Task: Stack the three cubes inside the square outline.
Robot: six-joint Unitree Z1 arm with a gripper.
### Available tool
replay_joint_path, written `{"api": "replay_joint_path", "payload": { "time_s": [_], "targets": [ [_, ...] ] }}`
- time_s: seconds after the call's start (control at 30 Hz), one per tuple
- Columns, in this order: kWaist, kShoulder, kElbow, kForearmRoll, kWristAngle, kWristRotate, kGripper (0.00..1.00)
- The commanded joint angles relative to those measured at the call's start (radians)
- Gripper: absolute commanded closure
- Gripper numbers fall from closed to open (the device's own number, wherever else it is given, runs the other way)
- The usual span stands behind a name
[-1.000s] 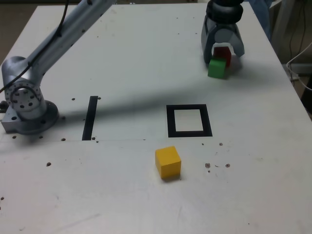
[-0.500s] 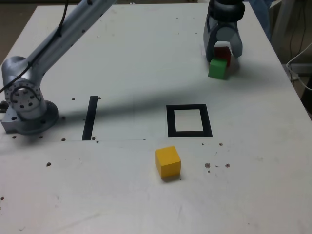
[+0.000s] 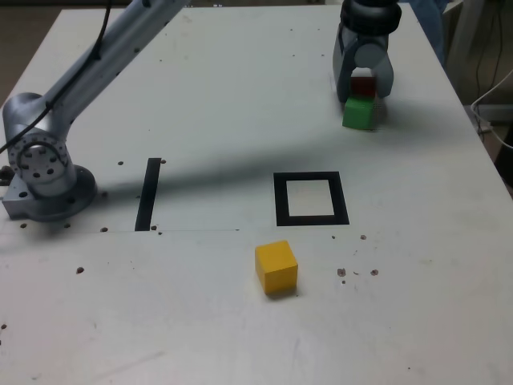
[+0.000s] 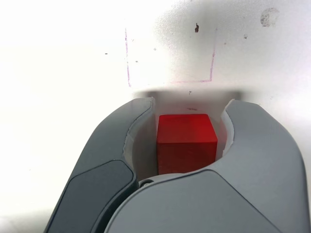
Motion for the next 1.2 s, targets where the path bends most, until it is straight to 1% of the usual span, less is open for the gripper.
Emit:
{"api": "replay_joint_path", "payload": {
  "time_s": [0.0, 0.2, 0.4, 0.6, 0.77, 0.9, 1.0, 1.17],
  "targets": [
    [0.002, -0.026, 0.001, 0.002, 0.002, 0.007, 0.74],
    [0.002, -0.083, 0.004, 0.018, 0.008, 0.019, 0.74],
    [0.0, -0.191, 0.046, 0.061, 0.012, 0.025, 0.74],
    [-0.023, -0.332, 0.199, 0.061, 0.01, 0.01, 0.74],
    [-0.073, -0.426, 0.35, 0.045, 0.012, -0.041, 0.74],
    [-0.133, -0.488, 0.465, 0.01, 0.015, -0.11, 0.74],
    [-0.18, -0.522, 0.553, -0.041, 0.011, -0.178, 0.74],
    [-0.245, -0.559, 0.721, -0.162, -0.017, -0.299, 0.74]
  ]
}}
